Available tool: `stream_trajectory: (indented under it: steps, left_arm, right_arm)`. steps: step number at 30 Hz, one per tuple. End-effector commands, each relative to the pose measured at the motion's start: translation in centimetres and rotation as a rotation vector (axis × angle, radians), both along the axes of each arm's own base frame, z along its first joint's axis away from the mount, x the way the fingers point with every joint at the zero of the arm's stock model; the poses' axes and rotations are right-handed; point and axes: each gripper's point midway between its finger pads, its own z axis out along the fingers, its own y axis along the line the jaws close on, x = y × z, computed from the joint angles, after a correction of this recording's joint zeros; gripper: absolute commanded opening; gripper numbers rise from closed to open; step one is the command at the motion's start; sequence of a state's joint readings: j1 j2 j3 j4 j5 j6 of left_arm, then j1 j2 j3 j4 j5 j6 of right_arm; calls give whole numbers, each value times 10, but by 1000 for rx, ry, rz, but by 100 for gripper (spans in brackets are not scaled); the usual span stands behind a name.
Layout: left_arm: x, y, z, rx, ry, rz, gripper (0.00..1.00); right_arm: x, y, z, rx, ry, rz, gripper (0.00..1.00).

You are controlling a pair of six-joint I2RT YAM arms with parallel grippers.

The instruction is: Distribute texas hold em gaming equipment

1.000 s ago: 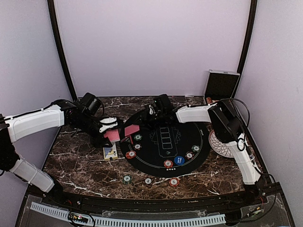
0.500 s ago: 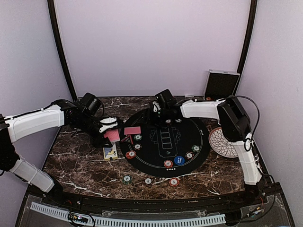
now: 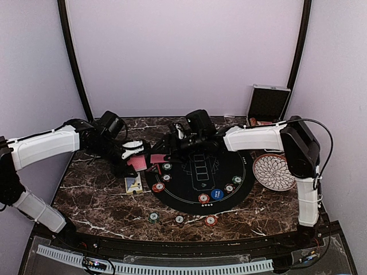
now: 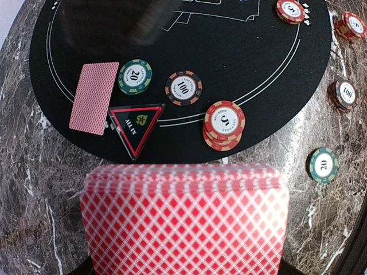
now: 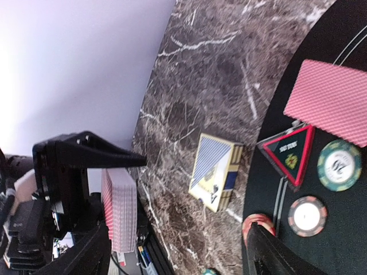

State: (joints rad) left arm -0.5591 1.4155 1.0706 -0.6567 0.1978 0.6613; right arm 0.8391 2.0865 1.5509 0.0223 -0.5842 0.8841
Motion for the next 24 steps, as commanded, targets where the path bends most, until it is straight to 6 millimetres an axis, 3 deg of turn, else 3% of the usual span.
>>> stream_trajectory:
  steps: [1, 10, 24]
  left_arm:
    - [7, -8, 18, -46, -18, 7, 15]
    - [11, -12, 23, -55, -14, 7, 15]
    - [18, -21, 33, -82, -18, -3, 15]
  right_arm:
    - [-27, 18, 20, 102, 16, 84, 82]
    - [-44, 33, 21, 161, 66, 140, 82]
    - [-44, 54, 25, 237, 115, 198, 82]
